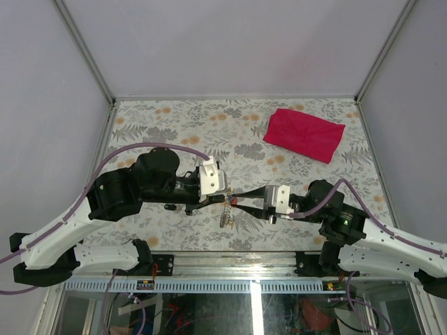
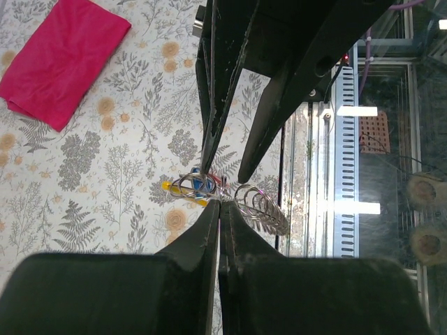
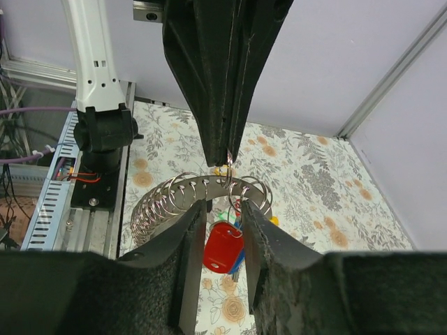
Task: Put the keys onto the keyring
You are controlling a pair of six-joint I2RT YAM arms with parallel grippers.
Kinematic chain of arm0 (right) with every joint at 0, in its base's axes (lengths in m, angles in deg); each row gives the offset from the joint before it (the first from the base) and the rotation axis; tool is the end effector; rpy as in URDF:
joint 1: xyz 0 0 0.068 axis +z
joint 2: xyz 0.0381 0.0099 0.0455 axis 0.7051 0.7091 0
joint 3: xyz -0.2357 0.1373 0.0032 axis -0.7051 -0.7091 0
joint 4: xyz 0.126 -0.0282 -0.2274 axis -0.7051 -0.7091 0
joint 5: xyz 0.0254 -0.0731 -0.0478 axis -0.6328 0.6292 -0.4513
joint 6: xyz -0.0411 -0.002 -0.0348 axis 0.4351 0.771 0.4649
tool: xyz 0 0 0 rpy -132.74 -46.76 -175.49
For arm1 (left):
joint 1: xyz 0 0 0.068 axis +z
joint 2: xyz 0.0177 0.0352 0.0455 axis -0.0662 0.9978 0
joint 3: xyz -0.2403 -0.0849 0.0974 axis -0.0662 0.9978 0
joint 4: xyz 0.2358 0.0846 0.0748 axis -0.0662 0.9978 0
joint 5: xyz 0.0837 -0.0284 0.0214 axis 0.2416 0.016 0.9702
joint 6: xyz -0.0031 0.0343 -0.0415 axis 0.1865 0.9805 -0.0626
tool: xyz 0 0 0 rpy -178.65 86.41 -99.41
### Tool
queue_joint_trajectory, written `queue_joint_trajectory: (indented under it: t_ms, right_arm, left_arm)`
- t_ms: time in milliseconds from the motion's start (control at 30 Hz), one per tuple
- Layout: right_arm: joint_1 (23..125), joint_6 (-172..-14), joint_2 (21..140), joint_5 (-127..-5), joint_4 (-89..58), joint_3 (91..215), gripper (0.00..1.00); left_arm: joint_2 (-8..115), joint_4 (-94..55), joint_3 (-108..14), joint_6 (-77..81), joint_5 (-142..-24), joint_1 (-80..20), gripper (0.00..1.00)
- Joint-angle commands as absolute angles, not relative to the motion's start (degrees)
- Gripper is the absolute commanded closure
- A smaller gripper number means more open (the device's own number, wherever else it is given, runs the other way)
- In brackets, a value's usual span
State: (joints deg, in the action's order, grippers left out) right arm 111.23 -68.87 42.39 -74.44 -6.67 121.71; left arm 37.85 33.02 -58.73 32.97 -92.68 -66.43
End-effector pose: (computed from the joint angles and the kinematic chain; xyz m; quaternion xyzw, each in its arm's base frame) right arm 0.0623 0.1668 0.3769 -0.5048 0.4074 0.3959 0.6500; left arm 0.0738 -0.1660 0.4492 0.6113 0.5799 -0.3139 0.4376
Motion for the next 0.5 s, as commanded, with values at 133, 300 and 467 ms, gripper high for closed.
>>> queue_joint_trajectory:
  t_ms: [133,300,467]
  right_arm:
    - [111.6,-68.82,43.25,-73.63,-2.52,124.5,0.68]
    - [111.59,-69.96,43.93,-74.12,-0.82,124.42,0.68]
    - [111.59,-70.68,45.39,-75.05,0.28,124.49,0.69]
  left_arm:
    - [38.81,35.29,-61.98,35.23,-91.39,-66.81,1.0]
    - [39.05,36.02,-62.44,35.44,-91.56,-66.81,1.0]
    - [39.27,36.09,-62.4,35.49,-91.8,-66.8,1.0]
